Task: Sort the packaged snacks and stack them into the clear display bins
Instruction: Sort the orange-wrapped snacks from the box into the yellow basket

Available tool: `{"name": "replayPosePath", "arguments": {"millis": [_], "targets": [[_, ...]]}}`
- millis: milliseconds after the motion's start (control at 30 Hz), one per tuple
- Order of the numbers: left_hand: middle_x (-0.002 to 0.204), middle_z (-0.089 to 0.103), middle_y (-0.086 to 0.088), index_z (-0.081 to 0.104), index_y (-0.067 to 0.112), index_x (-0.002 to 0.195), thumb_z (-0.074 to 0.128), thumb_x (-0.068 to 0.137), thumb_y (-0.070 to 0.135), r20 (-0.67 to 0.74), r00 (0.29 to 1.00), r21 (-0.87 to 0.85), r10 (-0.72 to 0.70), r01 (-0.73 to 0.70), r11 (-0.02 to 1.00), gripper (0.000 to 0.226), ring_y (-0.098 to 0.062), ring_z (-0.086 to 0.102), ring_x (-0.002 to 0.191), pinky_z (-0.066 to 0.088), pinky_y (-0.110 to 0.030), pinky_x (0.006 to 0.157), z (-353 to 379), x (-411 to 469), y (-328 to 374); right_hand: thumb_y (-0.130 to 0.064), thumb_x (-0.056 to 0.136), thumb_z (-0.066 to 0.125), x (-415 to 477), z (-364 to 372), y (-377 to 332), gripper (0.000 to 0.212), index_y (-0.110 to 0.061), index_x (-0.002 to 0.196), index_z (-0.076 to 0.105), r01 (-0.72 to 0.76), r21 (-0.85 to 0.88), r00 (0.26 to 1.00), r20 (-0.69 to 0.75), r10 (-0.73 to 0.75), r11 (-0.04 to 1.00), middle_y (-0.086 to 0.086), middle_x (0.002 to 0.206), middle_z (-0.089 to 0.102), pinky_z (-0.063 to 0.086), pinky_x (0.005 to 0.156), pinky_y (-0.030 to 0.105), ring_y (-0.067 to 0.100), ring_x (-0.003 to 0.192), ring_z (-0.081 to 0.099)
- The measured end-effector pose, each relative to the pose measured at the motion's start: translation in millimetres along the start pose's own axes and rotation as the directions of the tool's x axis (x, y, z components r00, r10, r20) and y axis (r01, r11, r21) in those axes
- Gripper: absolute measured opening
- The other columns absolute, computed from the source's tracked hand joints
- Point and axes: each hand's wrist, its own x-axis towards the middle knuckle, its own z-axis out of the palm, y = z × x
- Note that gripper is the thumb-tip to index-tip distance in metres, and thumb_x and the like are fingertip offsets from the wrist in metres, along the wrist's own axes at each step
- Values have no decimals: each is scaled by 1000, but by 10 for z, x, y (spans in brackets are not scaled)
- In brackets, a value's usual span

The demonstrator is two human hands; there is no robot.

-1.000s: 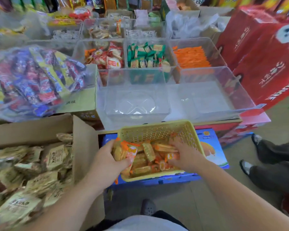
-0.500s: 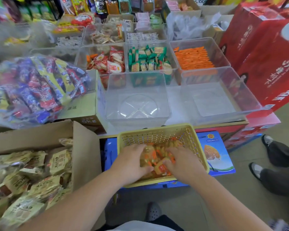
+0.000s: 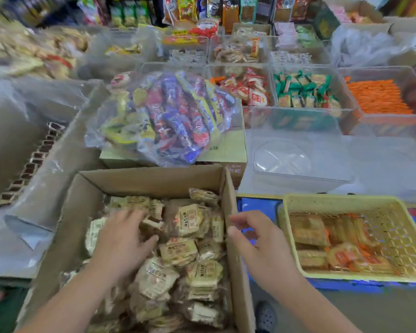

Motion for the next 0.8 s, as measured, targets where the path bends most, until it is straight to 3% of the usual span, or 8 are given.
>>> {"name": "replayPosePath", "arguments": {"millis": [67,133,233,367,567,667,733,800], "targets": [[149,49,-11,50,31,145,68,74,73,128,989,115,-69,54,992,84,-36,48,131,44,-47,106,60,96,-474,-35,96,67,14,344,-125,19,-42,113,64,-83,47,995,50,81,995,-27,110,63,44,81,5,-8,106,58],[166,24,-12,36,41,153,59,71,85,231,967,122,-108,81,989,96,-41,33,145,36,-50,115,145,161,-786,-46,94,66,32,632,-189,33,-41,126,59,-192,51,978,90,187,980,-26,124,59,44,92,14,-8,116,54],[172,1,-9,19,44,160,57,68,88,341,934,33,-110,105,994,109,-44,15,153,27,-55,120,269,222,-947,-57,92,62,42,913,-258,53,-43,142,47,-362,19,929,94,359,932,-23,135,51,42,97,29,3,125,48],[171,3,-10,27,41,157,55,70,86,346,937,27,-56,50,998,102,-43,10,153,21,-58,121,341,247,-943,-57,94,59,45,1064,-253,69,-31,154,37,-476,4,879,20,476,879,-11,153,44,41,112,42,14,138,43],[170,10,-9,35,42,152,60,77,78,298,954,-11,-6,10,1000,87,-41,13,153,19,-60,122,349,256,-983,-63,92,58,77,1246,-157,86,-20,160,25,-606,7,794,-45,606,795,3,161,37,37,113,44,26,145,39],[168,14,-7,33,45,152,60,78,78,294,956,-10,4,-1,1000,85,-40,12,153,13,-63,123,348,258,-961,-61,94,55,178,1336,-99,82,-12,156,33,-668,-76,745,-72,664,741,7,151,49,41,100,38,28,135,49],[167,17,-7,35,46,151,60,78,78,287,958,-13,7,-3,1000,84,-40,13,153,12,-64,123,348,258,-967,-61,94,55,256,1364,-47,71,-8,142,51,-708,-111,706,-77,704,698,6,117,65,46,84,36,23,104,62],[166,20,-6,37,46,150,61,77,78,281,960,-27,8,0,1000,84,-39,12,153,9,-64,124,363,256,-994,-61,94,55,319,1363,-3,64,-5,126,60,-764,-115,644,-78,761,635,1,88,61,46,70,35,17,78,59]]}}
